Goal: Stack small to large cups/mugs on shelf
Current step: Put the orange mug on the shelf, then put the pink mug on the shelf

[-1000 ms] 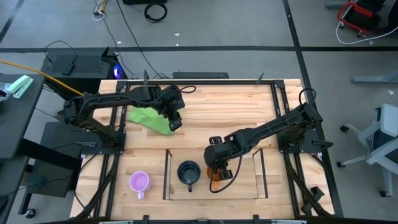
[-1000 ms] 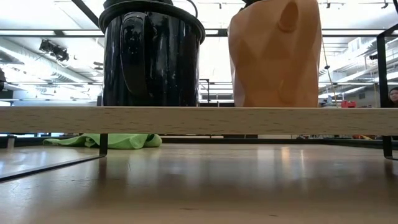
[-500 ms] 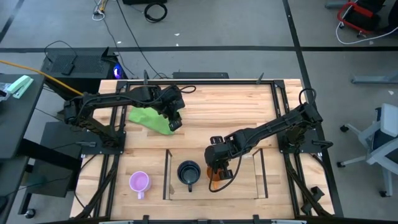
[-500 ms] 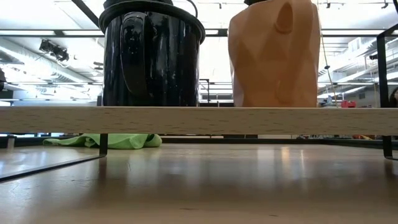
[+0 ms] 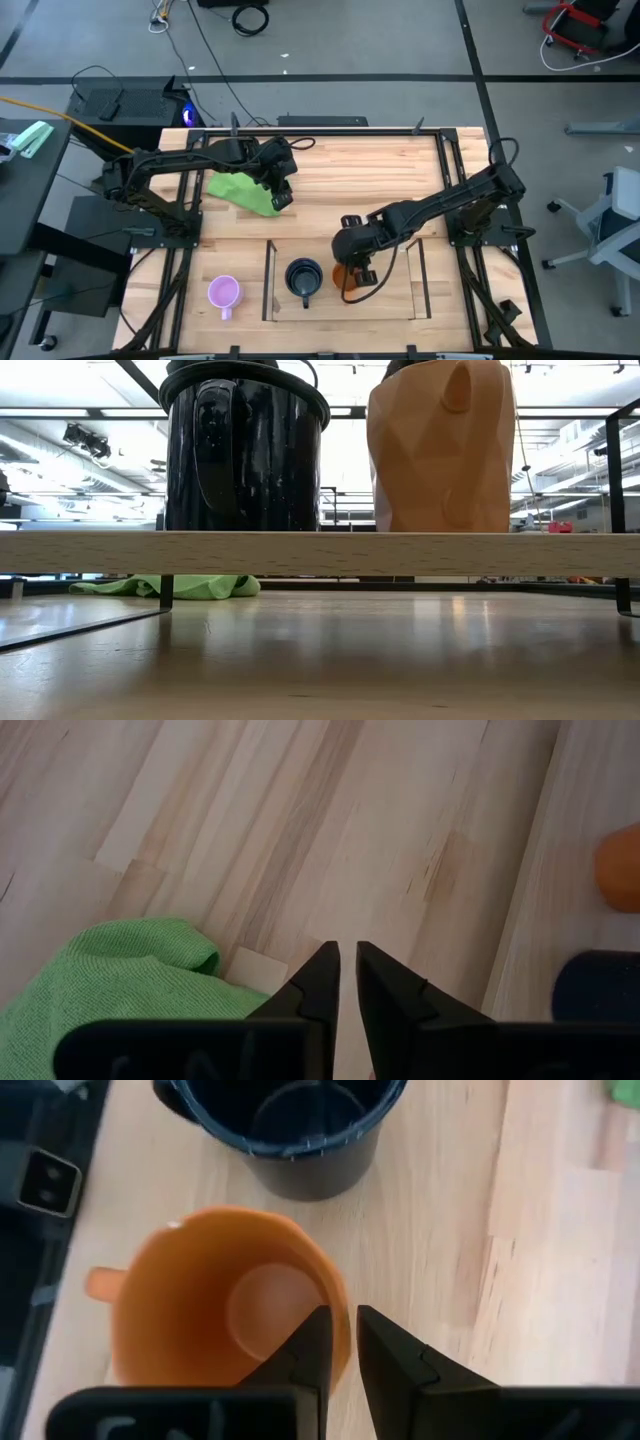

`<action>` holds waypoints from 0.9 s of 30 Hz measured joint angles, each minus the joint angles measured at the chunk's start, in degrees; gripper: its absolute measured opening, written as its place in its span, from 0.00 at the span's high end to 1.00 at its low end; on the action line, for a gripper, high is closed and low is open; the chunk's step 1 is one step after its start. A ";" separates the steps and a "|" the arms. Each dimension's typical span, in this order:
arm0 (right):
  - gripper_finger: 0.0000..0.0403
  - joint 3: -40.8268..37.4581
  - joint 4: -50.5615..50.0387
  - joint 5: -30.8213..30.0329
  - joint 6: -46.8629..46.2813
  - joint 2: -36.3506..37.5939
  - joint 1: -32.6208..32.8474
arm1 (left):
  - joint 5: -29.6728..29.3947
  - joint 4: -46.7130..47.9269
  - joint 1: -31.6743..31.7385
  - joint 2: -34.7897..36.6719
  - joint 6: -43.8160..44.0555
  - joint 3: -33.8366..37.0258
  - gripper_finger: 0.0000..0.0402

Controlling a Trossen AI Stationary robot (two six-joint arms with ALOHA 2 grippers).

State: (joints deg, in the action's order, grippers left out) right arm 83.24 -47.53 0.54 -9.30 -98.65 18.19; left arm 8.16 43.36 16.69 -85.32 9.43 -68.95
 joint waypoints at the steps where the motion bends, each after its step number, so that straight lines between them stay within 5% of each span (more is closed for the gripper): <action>1: 0.86 0.00 -0.18 -0.01 -0.12 0.63 0.01 | -0.01 -0.08 0.01 0.00 -0.02 0.00 0.88; 14: 0.86 0.00 -2.56 -1.61 0.01 15.75 -1.03 | -0.01 -0.10 0.01 0.00 -0.22 0.00 0.89; 27: 0.86 -0.08 -17.44 -18.81 -12.05 31.73 -0.28 | -1.36 -1.64 -2.12 0.00 -0.24 0.00 0.91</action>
State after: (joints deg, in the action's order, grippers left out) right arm 83.15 -64.97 -18.27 -21.35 -66.92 17.91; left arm 6.80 41.71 14.57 -85.32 9.19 -68.95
